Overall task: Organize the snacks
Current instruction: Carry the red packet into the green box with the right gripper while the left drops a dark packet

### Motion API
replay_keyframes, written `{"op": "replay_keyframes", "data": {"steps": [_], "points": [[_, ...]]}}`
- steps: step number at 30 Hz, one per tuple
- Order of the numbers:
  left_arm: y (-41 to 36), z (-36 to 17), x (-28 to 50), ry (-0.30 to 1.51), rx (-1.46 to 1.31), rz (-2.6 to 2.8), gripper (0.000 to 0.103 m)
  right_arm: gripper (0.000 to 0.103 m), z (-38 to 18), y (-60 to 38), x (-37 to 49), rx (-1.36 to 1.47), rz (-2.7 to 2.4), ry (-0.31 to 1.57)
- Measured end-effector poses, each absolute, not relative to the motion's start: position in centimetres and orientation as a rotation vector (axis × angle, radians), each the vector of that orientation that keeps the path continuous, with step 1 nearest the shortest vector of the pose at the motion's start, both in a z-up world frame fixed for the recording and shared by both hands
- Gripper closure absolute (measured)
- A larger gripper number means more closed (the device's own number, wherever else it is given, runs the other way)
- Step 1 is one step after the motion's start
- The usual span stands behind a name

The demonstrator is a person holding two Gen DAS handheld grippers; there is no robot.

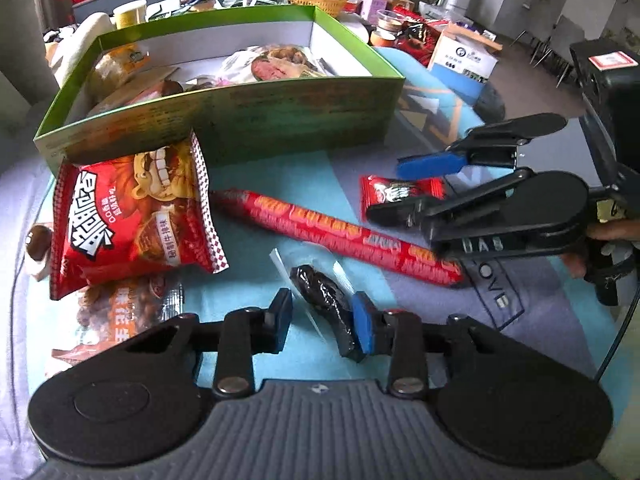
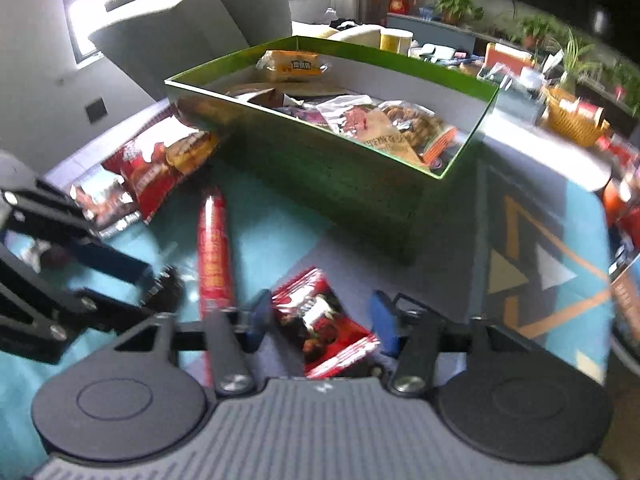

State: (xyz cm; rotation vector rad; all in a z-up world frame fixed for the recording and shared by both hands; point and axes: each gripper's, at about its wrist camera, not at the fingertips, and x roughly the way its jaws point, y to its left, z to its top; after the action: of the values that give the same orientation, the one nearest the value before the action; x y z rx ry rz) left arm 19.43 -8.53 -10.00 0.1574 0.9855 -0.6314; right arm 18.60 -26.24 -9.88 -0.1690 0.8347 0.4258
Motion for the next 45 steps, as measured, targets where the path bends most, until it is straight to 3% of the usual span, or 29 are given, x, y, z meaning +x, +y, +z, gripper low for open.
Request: {"op": "replay_keyframes", "data": {"steps": [4, 9, 18, 25, 31, 32, 35, 39, 45], "points": [[-8.6, -9.4, 18.5, 0.933, 0.157, -0.698, 0.087, 0.084, -8.8, -26.6, 17.6, -0.114, 0.363, 0.816], [-8.3, -7.5, 17.8, 0.891, 0.177, -0.710, 0.087, 0.091, -6.9, -27.2, 15.8, -0.041, 0.349, 0.766], [-5.2, -2.8, 18.2, 0.773, 0.171, -0.634, 0.087, 0.092, -2.5, -27.3, 15.4, 0.040, 0.332, 0.624], [-5.6, 1.7, 24.2, 0.658, 0.205, -0.528, 0.087, 0.092, 1.7, -26.6, 19.6, 0.134, 0.293, 0.478], [-6.1, 1.5, 29.7, 0.655, 0.220, -0.459, 0.086, 0.092, -0.1, -25.7, 25.0, 0.103, 0.182, 0.506], [-6.0, 1.1, 30.3, 0.659, 0.215, -0.454, 0.083, 0.091, -0.9, -25.8, 25.9, 0.096, 0.155, 0.524], [-5.5, -0.4, 31.9, 0.693, 0.207, -0.416, 0.050, 0.088, -2.7, -25.9, 26.8, 0.101, 0.118, 0.580], [-4.4, -1.6, 32.1, 0.710, 0.192, -0.394, 0.049, 0.063, -3.5, -25.5, 25.4, 0.103, 0.158, 0.597], [-1.4, -1.6, 30.2, 0.716, 0.147, -0.379, 0.048, 0.062, -3.2, -23.4, 23.1, 0.060, 0.262, 0.634]]}}
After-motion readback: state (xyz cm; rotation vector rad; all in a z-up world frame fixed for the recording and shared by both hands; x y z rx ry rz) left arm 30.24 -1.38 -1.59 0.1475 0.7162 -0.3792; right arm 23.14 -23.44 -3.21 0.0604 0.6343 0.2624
